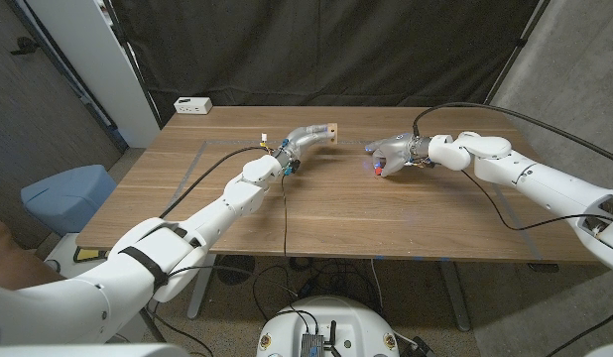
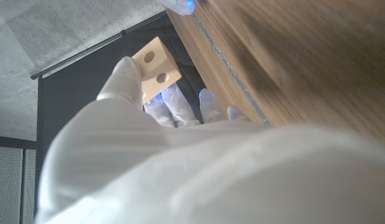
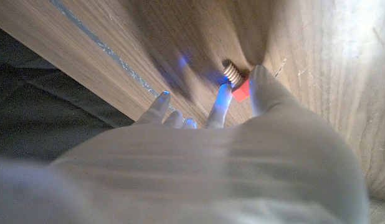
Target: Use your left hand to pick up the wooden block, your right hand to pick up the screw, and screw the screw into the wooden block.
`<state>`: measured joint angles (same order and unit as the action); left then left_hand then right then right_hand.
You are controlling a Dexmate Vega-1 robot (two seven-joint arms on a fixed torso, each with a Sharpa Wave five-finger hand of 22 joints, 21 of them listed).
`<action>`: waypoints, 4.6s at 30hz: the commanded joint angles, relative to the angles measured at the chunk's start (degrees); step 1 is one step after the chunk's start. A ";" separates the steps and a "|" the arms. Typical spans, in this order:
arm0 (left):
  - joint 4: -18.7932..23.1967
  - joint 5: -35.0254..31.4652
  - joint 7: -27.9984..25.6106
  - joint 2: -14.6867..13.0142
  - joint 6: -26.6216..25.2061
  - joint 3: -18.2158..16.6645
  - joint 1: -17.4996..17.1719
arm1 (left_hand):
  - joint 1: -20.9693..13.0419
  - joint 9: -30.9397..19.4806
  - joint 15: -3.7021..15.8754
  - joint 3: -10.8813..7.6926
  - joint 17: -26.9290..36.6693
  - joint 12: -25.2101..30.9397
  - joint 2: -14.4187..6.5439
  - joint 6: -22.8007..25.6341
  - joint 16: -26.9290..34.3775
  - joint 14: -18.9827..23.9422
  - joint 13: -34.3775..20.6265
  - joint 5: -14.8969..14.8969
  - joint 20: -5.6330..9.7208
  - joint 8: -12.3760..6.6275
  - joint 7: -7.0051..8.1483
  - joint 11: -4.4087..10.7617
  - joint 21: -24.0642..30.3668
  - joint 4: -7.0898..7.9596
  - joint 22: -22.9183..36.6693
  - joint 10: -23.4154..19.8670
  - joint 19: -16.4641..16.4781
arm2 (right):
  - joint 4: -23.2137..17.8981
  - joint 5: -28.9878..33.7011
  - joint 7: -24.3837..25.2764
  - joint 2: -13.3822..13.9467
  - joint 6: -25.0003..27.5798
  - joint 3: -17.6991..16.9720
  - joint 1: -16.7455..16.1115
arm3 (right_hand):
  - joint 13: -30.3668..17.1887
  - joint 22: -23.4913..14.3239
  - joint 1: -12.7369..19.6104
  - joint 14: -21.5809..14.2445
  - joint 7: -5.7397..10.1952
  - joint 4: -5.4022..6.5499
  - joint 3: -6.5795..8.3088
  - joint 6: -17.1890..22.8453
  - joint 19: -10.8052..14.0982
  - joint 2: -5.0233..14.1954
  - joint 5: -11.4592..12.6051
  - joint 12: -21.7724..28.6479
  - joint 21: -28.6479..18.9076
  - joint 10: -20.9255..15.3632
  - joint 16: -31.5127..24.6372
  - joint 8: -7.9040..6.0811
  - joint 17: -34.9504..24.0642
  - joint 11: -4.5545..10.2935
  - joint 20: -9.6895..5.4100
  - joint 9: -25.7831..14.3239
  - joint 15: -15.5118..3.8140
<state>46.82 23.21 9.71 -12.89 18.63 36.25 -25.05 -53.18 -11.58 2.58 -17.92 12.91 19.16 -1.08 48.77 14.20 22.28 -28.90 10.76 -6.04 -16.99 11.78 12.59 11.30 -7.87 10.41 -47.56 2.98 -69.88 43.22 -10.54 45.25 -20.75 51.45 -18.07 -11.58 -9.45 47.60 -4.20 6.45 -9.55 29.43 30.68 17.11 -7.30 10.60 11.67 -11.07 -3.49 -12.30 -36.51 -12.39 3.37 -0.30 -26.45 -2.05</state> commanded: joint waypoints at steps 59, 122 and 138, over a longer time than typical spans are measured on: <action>2.40 0.30 -0.85 -0.51 -2.14 0.05 -1.37 | 0.04 -0.33 5.85 0.45 0.17 -0.62 -1.00 0.69 0.44 0.91 -0.48 0.36 0.34 -0.04 -0.55 -0.01 0.36 -0.09 0.04 -0.39 -0.04 | 0.40 -1.13 -1.24 -0.60 -0.81 -0.16 0.21 | -0.47 -0.33 0.66 0.36 -0.12 0.10 1.03 -4.03 0.49 -0.46 0.14 -0.08 0.02 0.76 0.24 -2.69 -0.57 -0.33 0.16 -2.26 -0.72; -1.68 0.29 -0.25 1.49 -2.09 0.45 0.65 | 0.74 -0.32 5.68 0.99 0.15 -1.23 -1.47 0.75 0.45 0.90 -0.78 0.34 0.37 0.18 -1.01 -0.02 0.41 0.03 0.05 -0.50 0.14 | 5.88 -1.79 1.18 -2.17 -4.08 2.18 2.56 | -0.47 -0.10 2.38 -1.40 -0.92 -0.01 2.47 2.09 3.18 0.12 0.18 0.79 -0.08 -2.75 -0.12 -8.45 -0.84 0.24 -4.12 -4.00 -2.87; -1.26 0.17 -0.20 1.38 -1.99 0.53 0.40 | 0.82 -0.31 5.64 1.14 0.10 -1.40 -1.45 0.83 0.43 0.95 -0.87 0.34 0.40 0.23 -0.96 -0.02 0.42 -0.06 0.06 -0.56 0.17 | 3.47 -4.55 0.84 -0.96 -2.71 0.19 0.55 | -0.46 -0.07 2.49 -1.66 -1.17 0.05 2.61 2.44 3.62 0.08 0.15 0.90 0.00 -3.39 -0.11 -9.29 -0.91 0.26 -4.41 -4.38 -3.10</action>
<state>45.01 23.47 9.48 -11.37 16.62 36.70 -24.37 -52.10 -11.59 2.56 -16.80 12.90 17.73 -1.98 48.38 14.42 22.71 -29.66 10.82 -5.52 -16.33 11.39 12.50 11.30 -8.07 10.42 -47.44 2.87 -64.54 40.63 -9.51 43.38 -24.62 53.30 -15.91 -11.85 -9.33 49.64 -5.37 5.33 -9.56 31.48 32.47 20.29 -7.23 10.59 12.14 -10.85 -6.36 -12.08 -45.17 -13.20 3.57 -2.25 -30.68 -2.17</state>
